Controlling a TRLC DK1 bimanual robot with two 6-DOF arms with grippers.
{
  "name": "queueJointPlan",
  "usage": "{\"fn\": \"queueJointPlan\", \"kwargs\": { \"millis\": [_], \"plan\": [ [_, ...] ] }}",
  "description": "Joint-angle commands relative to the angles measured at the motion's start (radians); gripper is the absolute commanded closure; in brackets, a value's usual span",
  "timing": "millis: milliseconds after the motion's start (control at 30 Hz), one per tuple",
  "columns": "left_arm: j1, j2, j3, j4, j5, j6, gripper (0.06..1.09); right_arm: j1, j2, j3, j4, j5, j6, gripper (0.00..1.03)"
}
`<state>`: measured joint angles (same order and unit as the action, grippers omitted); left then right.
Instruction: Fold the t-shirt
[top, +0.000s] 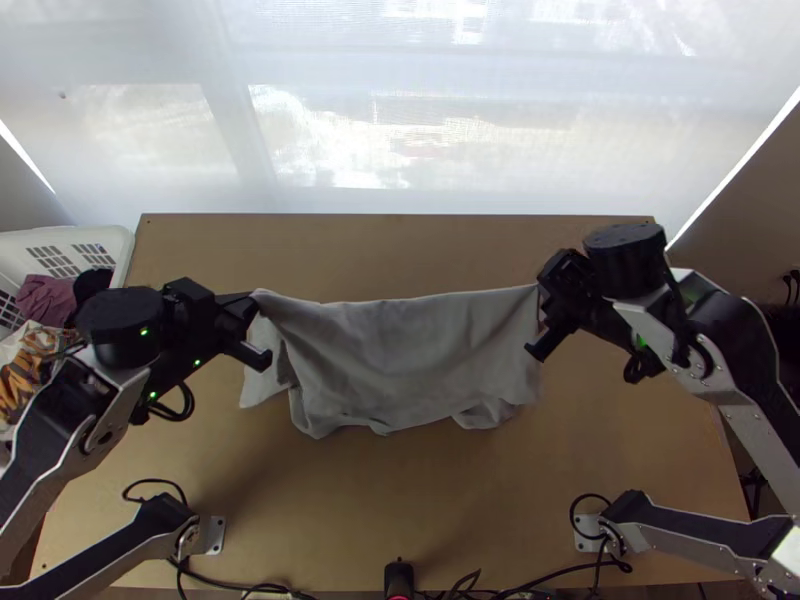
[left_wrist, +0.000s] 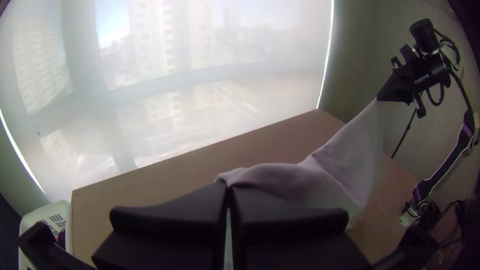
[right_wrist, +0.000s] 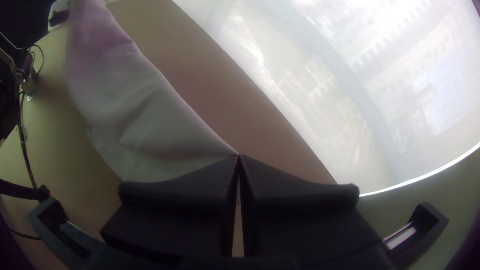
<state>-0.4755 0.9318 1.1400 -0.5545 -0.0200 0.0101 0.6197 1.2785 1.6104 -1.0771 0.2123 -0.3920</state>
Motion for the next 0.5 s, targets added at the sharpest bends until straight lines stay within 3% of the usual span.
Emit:
{"fn": "queueJointPlan", "kwargs": {
  "millis": [0,267,467],
  "plan": [
    [0.155,0.24,-0.086,0.286,0.055,0.042,1.05,-0.179,0.136,-0.118,0.264,-0.076,-0.056,1.0],
    [0.275,0.572,-0.006,0.462,0.058,0.037,1.05,-0.259,0.389,-0.11,0.464,-0.08,-0.071,1.0],
    [0.299,0.749,0.055,0.531,0.054,0.03,1.05,-0.258,0.59,0.008,0.513,-0.08,-0.064,1.0]
  ]
}}
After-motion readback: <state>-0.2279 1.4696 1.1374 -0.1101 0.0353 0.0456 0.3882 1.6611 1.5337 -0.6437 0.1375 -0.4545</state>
